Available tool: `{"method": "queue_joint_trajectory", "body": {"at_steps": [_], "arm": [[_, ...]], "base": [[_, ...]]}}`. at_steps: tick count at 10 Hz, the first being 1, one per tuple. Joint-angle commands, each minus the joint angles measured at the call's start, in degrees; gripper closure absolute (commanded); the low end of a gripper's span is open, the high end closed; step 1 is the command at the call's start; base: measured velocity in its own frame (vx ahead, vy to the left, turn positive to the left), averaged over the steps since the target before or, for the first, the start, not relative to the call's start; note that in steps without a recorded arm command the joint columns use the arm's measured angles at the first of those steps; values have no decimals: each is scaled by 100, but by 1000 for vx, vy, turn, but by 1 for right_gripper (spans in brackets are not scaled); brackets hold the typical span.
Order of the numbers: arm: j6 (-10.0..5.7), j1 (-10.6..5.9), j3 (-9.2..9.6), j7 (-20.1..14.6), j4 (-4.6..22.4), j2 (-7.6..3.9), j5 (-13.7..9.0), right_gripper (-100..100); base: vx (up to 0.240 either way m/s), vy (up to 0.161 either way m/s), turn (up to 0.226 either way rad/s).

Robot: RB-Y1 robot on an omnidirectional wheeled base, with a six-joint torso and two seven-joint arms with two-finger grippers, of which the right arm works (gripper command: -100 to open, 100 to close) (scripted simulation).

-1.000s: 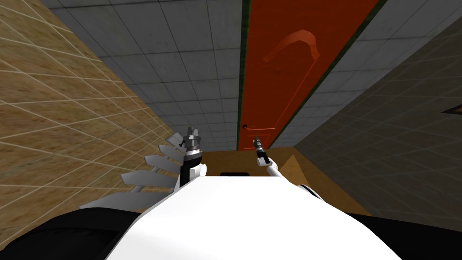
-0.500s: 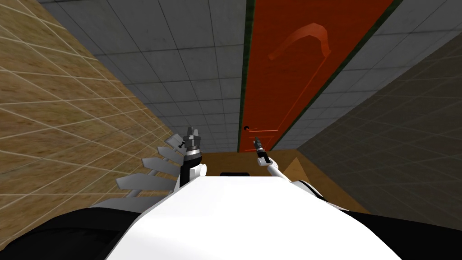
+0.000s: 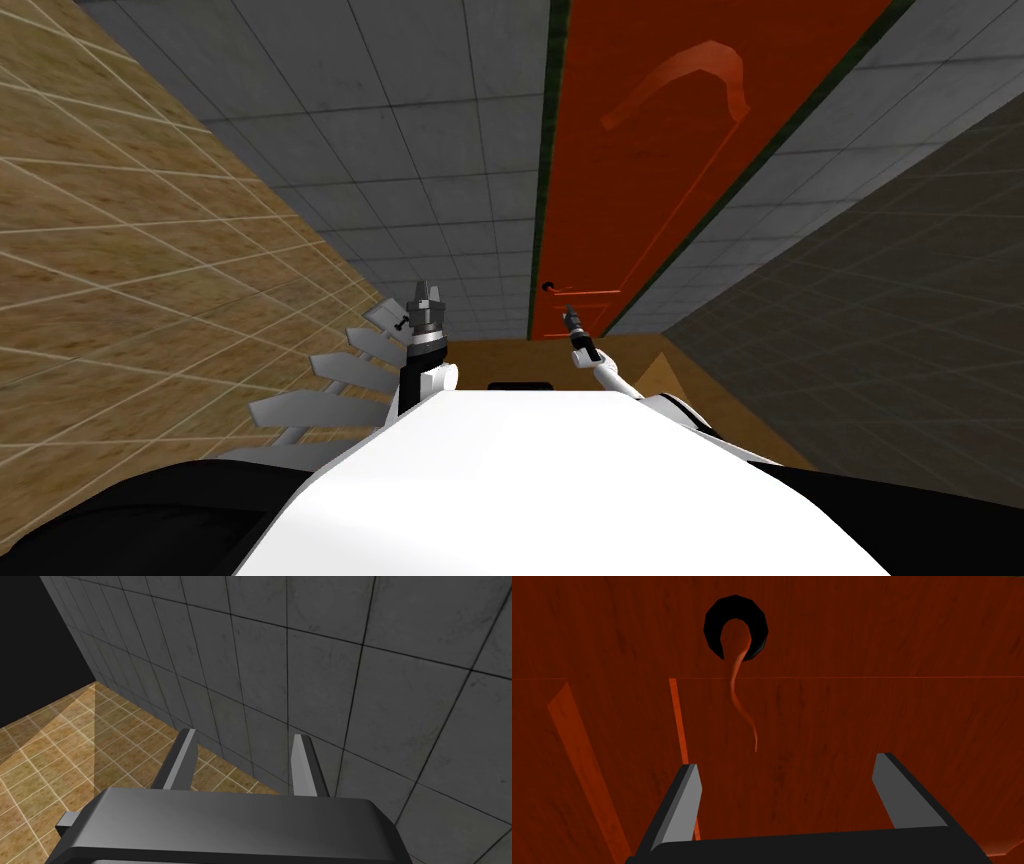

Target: Pull the door open

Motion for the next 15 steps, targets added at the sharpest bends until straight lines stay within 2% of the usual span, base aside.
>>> {"method": "queue_joint_trajectory", "body": {"at_steps": [1, 3, 4, 6, 8, 9, 10, 11, 12, 15], "arm": [[-46, -108, 28, -12, 254, -19, -26, -100], [-60, -204, 59, -20, 485, -52, -61, -100], [-60, -204, 59, -20, 485, -52, -61, -100], [-72, -281, 84, -26, 667, -79, -90, -100], [-75, -284, 87, -31, 681, -84, -89, -100], [-172, -215, 44, -138, 756, -211, -124, -100], [-203, -186, 27, -176, 776, -258, -136, -100], [-276, -118, -12, -263, 823, -366, -166, -100], [-276, -118, -12, -263, 823, -366, -166, -100], [-518, 107, -142, -554, 979, -728, -263, -100]], "base": [[102, 16, 20], [92, 3, 20], [63, 0, 13], [50, 7, 13], [45, 8, 6], [127, 55, 156], [192, 60, 142], [214, 61, 146], [136, 44, 55], [153, 50, 182]]}}
